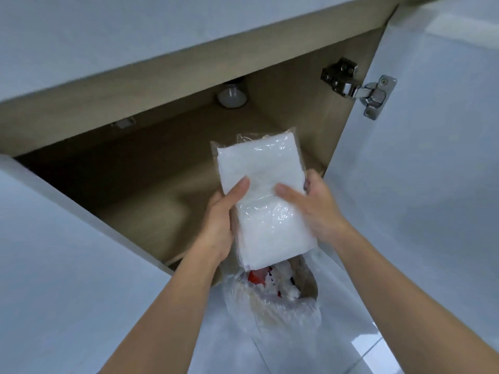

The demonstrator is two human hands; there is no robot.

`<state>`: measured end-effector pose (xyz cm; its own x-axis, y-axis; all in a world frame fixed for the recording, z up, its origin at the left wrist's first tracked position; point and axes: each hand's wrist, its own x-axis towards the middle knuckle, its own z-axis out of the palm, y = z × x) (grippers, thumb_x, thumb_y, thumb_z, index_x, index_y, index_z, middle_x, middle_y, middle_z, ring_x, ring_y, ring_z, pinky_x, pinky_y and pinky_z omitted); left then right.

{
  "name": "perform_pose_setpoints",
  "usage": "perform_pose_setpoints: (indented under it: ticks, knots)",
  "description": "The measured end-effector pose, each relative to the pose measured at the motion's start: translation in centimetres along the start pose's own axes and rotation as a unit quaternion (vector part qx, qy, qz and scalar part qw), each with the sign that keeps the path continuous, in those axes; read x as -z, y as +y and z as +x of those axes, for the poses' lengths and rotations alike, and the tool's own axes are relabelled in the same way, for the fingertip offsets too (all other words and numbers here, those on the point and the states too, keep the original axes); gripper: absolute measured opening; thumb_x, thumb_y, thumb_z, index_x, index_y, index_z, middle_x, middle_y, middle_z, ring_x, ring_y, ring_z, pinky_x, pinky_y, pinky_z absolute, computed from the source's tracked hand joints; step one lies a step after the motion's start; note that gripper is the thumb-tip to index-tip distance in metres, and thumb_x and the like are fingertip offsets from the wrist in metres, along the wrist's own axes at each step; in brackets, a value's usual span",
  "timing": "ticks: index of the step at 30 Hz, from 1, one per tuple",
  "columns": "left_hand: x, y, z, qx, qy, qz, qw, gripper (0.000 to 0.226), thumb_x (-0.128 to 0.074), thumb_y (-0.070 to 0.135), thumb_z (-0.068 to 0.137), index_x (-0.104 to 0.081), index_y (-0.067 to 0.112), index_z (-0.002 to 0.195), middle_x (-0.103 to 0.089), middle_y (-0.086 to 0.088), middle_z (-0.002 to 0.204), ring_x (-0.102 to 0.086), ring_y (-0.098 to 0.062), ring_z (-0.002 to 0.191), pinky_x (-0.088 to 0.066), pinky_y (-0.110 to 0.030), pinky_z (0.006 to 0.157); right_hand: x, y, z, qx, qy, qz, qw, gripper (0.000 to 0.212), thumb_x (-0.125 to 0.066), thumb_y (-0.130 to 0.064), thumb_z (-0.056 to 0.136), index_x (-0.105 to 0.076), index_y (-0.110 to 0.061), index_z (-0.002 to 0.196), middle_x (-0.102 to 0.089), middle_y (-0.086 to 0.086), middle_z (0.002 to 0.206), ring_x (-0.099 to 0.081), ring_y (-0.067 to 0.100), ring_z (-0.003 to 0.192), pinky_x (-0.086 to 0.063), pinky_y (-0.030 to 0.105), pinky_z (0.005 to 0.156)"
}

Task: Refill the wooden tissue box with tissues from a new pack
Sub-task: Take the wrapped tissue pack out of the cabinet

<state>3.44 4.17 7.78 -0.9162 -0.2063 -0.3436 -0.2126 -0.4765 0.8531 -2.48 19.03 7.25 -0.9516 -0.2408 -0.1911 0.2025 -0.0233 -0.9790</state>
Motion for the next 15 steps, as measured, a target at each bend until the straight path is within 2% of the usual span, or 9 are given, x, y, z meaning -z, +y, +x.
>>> perform_pose_setpoints:
  ticks: [3,6,10,15]
  knots:
    - [-2.1,1.1,-2.9,-0.038,0.048,0.058,0.996,0.038,-0.075,0.022,0.072,-0.061,0.017,0.107,-0.072,-0.004,0.100,-0.071,-0.021,0.088,-0.057,-0.036,0.074,0.1,-2.0,-2.5,-0.020,0.006,0.001,1.000,0.031,-0.076,-0.018,0.074,-0.048,-0.016,0.087,-0.063,0.007,0.093,-0.066,0.020,0.080,-0.056,0.038,0.072]
    - [-3.8,1.9,-5.7,-0.060,0.099,0.081,0.990,0.015,-0.067,0.015,0.082,-0.061,0.022,0.094,-0.072,0.004,0.087,-0.071,-0.013,0.077,-0.059,-0.029,0.068,0.2,-4.3,-5.2,-0.032,0.017,0.008,0.999,0.030,-0.075,-0.014,0.075,-0.047,-0.015,0.084,-0.062,0.004,0.086,-0.065,0.014,0.070,-0.055,0.026,0.061]
    - [-6.5,3.6,-10.2,-0.075,0.114,0.092,0.986,0.015,-0.065,0.013,0.085,-0.060,0.026,0.091,-0.073,0.014,0.080,-0.070,-0.005,0.075,-0.057,-0.020,0.064,1.2,-7.7,-9.1,-0.063,0.031,-0.013,0.997,0.036,-0.081,-0.019,0.069,-0.047,-0.015,0.079,-0.062,0.009,0.083,-0.063,0.020,0.070,-0.053,0.037,0.065]
    - [-9.9,7.5,-15.0,-0.074,0.080,0.100,0.989,0.018,-0.064,0.013,0.085,-0.058,0.030,0.088,-0.071,0.026,0.076,-0.068,0.003,0.071,-0.055,-0.016,0.061,2.5,-13.2,-13.5,-0.064,0.050,-0.031,0.996,0.034,-0.079,-0.022,0.069,-0.047,-0.015,0.080,-0.061,0.001,0.076,-0.061,0.008,0.059,-0.050,0.023,0.052]
